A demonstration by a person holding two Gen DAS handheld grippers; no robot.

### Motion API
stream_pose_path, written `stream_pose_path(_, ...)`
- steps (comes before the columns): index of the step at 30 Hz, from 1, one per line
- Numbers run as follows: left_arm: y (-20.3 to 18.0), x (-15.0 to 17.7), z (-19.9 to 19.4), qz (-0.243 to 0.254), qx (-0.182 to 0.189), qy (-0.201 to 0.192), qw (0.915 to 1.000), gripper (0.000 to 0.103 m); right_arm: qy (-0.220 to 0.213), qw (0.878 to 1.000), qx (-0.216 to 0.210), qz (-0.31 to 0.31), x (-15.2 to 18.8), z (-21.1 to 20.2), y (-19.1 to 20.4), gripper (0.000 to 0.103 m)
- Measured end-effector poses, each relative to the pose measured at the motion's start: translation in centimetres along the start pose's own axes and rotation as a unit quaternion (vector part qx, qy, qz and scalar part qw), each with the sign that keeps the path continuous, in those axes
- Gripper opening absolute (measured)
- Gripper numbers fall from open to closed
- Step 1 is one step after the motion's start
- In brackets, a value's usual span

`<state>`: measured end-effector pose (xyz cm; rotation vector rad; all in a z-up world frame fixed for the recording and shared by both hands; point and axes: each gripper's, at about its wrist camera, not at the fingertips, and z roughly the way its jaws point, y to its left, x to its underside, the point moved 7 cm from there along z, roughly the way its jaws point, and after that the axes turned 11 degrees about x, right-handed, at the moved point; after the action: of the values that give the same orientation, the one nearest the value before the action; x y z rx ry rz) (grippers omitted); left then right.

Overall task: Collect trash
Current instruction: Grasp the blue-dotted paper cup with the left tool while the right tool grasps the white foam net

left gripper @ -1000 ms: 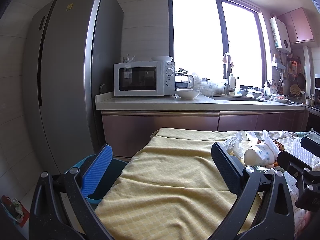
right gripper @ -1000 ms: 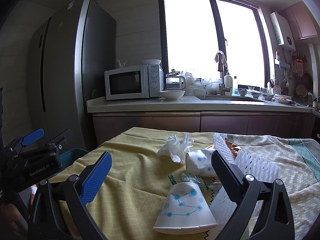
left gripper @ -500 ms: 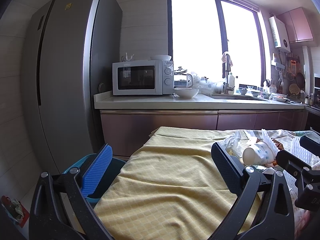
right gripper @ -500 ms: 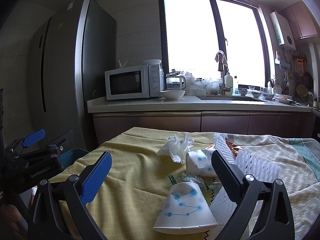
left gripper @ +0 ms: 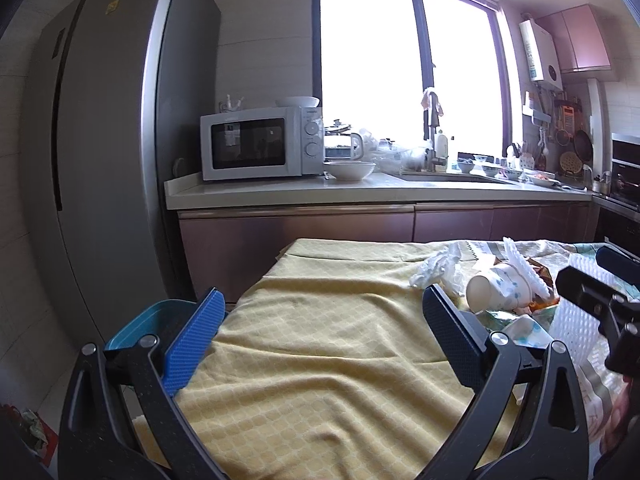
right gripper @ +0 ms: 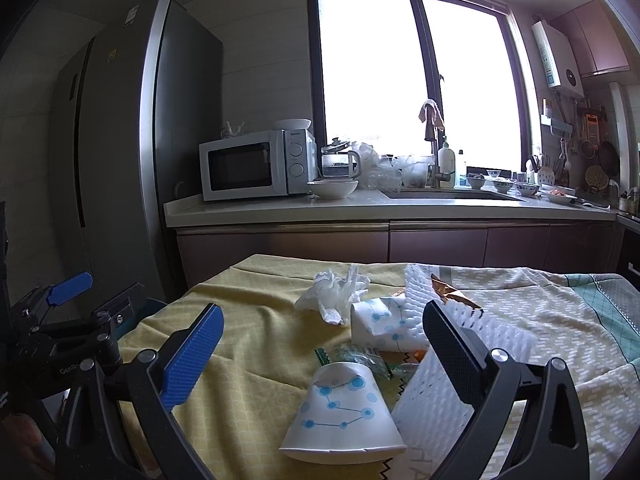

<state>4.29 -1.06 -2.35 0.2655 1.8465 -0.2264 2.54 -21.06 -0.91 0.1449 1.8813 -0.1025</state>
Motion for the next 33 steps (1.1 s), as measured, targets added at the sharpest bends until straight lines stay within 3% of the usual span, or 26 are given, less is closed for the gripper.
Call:
stream_pose_path(4, -2.4, 0.9, 1.1, 0.014, 0.055, 0.027, 0.9980, 0.098, 0.019, 0.999, 0.035, 0.027, 0.6, 0.3, -3.7, 0.096)
stream_pose_path(8, -5.7, 2.0, 2.5, 0.034, 0.123, 0.063, 0.9898, 0.098, 0.037, 0.996, 0.069, 0.051, 1.5, 0.6, -7.2, 0.096)
stream_pose_path(14, -10.5, 4.5, 4.9, 0.041, 0.239, 0.134, 0.9608, 0.098, 0.073, 0.990, 0.069, 0.094, 3.6, 1.4, -10.4, 0.096)
stream_pose_path(18, -13.1, 6.2, 6.3, 0.036, 0.285, 0.173, 0.9421, 0.097, 0.094, 0.989, 0.047, 0.104, 4.9, 2.1, -10.5, 0.090)
stream_pose_path(21, -14.5, 7.2, 6.6, 0.055, 0.295, 0.181, 0.9368, 0.095, 0.105, 0.988, 0.038, 0.104, 5.5, 2.4, -10.4, 0.086)
stream_pose_path(23, -15.3, 8.0, 6.7, 0.072, 0.291, 0.187, 0.9356, 0.089, 0.105, 0.988, 0.034, 0.107, 5.6, 2.5, -10.5, 0.084)
stream_pose_path(29, -15.6, 9.7, 8.1, 0.068, 0.289, 0.231, 0.9264, 0.053, 0.109, 0.987, 0.025, 0.114, 6.0, 2.6, -11.1, 0.070)
stream_pose_path(33, -14.6, 9.8, 8.7, 0.051, 0.288, 0.241, 0.9253, 0.019, 0.119, 0.986, 0.013, 0.118, 6.2, 2.7, -11.0, 0.040)
